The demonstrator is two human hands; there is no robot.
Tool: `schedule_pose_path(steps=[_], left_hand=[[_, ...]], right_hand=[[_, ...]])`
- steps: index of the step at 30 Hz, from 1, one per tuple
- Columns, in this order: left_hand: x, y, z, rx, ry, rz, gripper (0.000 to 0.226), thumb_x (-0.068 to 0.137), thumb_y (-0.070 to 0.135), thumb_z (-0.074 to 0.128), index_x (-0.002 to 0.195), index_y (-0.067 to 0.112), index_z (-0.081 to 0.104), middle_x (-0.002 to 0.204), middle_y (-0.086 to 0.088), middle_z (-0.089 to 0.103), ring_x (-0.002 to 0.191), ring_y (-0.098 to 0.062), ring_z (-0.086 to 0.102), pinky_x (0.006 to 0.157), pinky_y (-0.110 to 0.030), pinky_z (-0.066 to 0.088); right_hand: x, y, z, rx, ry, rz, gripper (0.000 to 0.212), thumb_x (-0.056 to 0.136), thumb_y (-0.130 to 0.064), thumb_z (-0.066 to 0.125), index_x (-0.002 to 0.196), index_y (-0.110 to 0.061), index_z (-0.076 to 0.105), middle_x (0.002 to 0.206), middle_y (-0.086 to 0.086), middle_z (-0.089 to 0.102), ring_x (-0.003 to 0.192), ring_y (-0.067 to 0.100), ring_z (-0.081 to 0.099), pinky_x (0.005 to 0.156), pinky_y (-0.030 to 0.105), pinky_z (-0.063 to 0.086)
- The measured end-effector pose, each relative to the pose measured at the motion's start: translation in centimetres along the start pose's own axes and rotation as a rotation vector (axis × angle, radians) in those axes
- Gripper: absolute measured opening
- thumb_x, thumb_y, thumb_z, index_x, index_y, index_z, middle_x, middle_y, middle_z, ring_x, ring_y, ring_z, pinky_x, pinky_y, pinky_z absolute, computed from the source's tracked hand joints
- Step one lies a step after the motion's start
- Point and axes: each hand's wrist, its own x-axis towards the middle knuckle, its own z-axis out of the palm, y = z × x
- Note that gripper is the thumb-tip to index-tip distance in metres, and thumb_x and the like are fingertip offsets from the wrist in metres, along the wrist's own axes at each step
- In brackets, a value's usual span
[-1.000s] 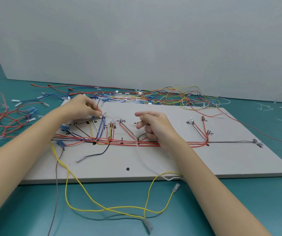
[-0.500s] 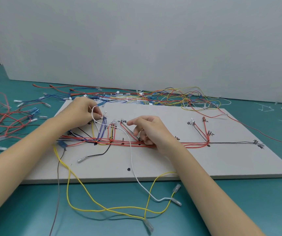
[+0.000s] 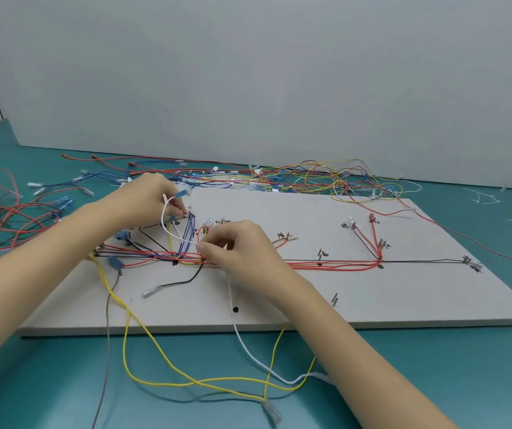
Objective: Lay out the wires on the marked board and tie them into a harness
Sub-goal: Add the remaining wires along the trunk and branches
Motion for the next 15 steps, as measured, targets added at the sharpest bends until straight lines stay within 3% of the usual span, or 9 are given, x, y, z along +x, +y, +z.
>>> schedule_pose_path(steps=[2, 6, 10, 15], left_hand=[[-0.3, -0.4, 0.4, -0.04, 0.042, -0.002, 0.014, 0.078, 0.015, 0.079, 0.081, 0.028, 0.078, 0.079, 0.007, 0.073, 0.078, -0.015, 0.066, 0.077, -0.041, 0.054], [-0.5, -0.7, 0.8, -0.074, 0.072, 0.004, 0.011, 0.079, 0.017, 0.08, 0.082, 0.027, 0.079, 0.081, 0.005, 0.072, 0.078, -0.017, 0.066, 0.077, -0.043, 0.054], [-0.8, -0.7, 0.3, -0.075, 0.047, 0.025, 0.017, 0.079, 0.018, 0.079, 0.078, 0.035, 0.076, 0.08, 0.012, 0.07, 0.075, -0.014, 0.063, 0.071, -0.037, 0.053], [-1.4, -0.9, 0.1, -0.165, 0.088, -0.019, 0.014, 0.08, 0.01, 0.074, 0.078, 0.024, 0.078, 0.072, 0.007, 0.073, 0.072, -0.012, 0.067, 0.062, -0.025, 0.05]], right_hand=[[0.0, -0.2, 0.2, 0.039, 0.002, 0.007, 0.014, 0.09, -0.017, 0.064, 0.079, -0.011, 0.071, 0.062, -0.008, 0.061, 0.062, 0.015, 0.059, 0.069, 0.035, 0.053], [-0.2, -0.4, -0.3, 0.08, 0.081, 0.07, 0.021, 0.093, -0.02, 0.062, 0.072, -0.022, 0.063, 0.044, -0.014, 0.042, 0.045, 0.003, 0.037, 0.053, 0.024, 0.033], [-0.2, -0.4, -0.7, 0.118, 0.137, 0.104, 0.014, 0.091, -0.022, 0.064, 0.08, -0.016, 0.069, 0.05, -0.011, 0.041, 0.049, 0.007, 0.038, 0.056, 0.026, 0.032], [-0.4, -0.6, -0.8, 0.165, 0.132, 0.133, 0.014, 0.091, -0.021, 0.064, 0.082, -0.014, 0.072, 0.05, -0.01, 0.04, 0.048, 0.005, 0.036, 0.055, 0.025, 0.032]])
